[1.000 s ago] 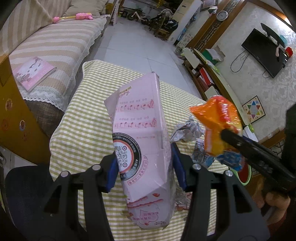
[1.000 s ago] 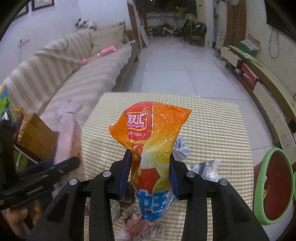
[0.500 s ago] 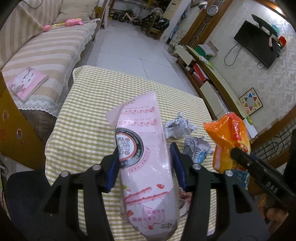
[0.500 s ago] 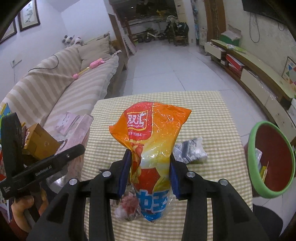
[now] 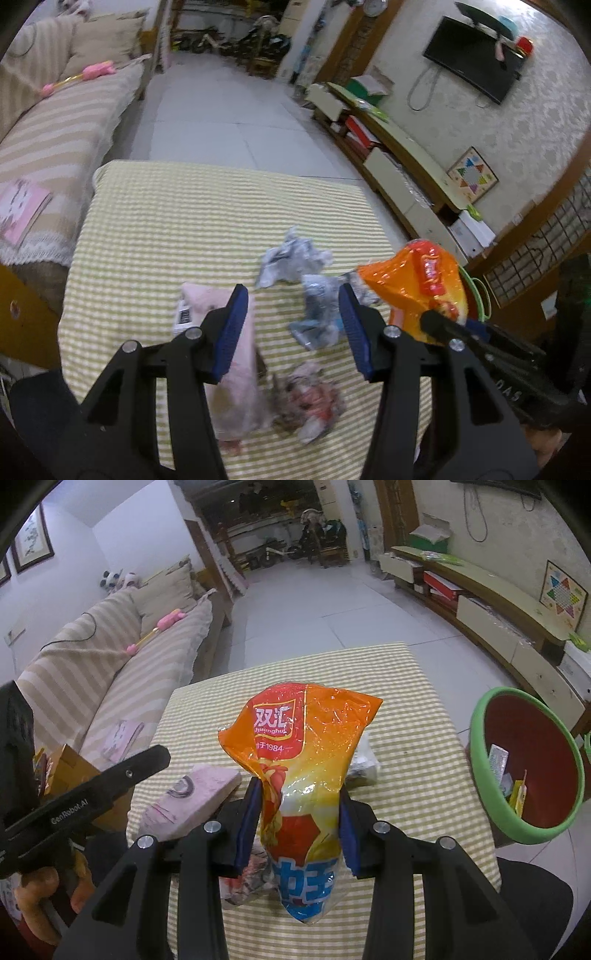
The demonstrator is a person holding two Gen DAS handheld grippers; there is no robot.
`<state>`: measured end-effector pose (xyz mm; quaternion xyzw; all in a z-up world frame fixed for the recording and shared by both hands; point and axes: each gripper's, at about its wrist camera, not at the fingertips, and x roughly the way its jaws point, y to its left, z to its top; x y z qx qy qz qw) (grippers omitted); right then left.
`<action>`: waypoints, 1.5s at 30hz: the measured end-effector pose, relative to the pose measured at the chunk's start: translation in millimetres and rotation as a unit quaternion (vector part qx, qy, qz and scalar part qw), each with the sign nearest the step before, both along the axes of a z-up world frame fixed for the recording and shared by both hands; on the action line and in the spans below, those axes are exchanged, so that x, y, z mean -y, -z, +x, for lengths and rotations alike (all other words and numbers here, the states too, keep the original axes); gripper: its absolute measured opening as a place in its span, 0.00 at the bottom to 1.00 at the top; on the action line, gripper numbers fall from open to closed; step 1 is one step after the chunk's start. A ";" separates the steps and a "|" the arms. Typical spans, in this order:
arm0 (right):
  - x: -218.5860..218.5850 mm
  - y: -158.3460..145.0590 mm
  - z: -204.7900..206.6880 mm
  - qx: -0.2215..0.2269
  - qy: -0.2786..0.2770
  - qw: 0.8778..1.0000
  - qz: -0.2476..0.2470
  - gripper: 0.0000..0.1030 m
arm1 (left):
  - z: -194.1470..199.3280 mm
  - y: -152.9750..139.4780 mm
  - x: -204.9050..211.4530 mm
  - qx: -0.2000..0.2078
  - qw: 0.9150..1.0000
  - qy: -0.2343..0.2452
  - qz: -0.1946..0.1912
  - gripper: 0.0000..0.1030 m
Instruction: Collect trash
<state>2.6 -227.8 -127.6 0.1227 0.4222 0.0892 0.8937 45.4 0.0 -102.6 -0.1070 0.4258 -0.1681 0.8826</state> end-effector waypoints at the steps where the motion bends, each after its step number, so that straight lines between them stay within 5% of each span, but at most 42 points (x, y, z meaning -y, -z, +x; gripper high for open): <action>1: 3.6 -0.5 -1.3 0.001 0.004 1.000 0.000 0.36 | 1.5 -2.0 5.5 0.003 1.000 0.007 -0.002 0.47; 45: 117.6 20.0 -25.1 -0.010 0.119 0.992 0.041 0.37 | 13.7 -8.3 120.3 0.009 0.994 0.098 0.055 0.47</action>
